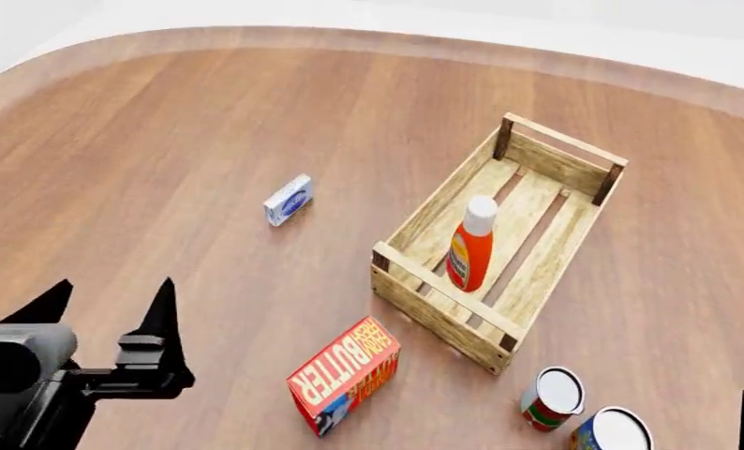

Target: Pick up the ketchup, and put it in the wooden tray.

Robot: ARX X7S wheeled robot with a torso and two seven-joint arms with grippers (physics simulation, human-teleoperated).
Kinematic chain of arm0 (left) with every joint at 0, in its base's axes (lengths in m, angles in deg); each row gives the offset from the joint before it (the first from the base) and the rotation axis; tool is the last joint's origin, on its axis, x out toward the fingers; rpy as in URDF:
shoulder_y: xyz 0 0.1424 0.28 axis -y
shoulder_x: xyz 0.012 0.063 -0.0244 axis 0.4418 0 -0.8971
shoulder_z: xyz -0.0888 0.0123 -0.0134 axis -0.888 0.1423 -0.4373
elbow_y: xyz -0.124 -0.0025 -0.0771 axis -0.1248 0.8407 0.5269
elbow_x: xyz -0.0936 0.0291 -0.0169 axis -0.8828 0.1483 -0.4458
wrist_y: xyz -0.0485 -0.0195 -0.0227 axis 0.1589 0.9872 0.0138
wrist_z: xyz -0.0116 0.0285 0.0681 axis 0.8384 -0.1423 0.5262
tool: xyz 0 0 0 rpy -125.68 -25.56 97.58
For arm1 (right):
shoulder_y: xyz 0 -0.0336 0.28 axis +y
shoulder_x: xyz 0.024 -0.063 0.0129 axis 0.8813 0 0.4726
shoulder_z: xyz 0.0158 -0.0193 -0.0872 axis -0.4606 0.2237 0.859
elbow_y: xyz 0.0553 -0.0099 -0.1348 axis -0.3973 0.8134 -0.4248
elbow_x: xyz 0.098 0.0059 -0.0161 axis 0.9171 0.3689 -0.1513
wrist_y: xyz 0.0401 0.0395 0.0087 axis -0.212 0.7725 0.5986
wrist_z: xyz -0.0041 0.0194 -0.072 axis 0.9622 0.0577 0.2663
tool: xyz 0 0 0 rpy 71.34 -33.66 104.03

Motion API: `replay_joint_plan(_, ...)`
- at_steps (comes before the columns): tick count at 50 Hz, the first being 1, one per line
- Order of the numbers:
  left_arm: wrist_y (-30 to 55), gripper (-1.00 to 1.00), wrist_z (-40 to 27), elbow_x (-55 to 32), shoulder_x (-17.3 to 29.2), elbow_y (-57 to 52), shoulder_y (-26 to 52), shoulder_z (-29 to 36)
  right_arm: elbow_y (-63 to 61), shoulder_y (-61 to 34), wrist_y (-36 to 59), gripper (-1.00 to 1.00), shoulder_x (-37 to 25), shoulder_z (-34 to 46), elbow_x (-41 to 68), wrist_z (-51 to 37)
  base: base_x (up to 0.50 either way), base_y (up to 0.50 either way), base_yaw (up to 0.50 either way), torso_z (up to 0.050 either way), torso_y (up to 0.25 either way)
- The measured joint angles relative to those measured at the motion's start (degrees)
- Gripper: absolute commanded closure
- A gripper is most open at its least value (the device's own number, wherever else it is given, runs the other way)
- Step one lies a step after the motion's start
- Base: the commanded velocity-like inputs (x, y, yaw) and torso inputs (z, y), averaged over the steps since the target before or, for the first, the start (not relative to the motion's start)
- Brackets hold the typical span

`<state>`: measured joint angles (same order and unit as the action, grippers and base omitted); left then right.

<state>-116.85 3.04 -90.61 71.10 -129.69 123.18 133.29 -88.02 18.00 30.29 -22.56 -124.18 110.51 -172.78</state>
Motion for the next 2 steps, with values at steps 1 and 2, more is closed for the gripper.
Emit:
replay_joint_plan(1,-0.7,-1.0,-0.1,0.6,0.7,-0.4,-0.5,0.2,0.0,1.3,0.0,-1.0,0.3,-3.0,0.6,1.8,0.0,0.0,0.0,0.0,0.0)
replay_joint_plan(2,-1.4,-1.0,-0.2,1.3,1.4,-0.7,-1.0,0.5,0.0,2.7,0.0,-1.0,0.7,-6.2,1.2,3.8,0.0,0.0,0.0,0.0,0.0)
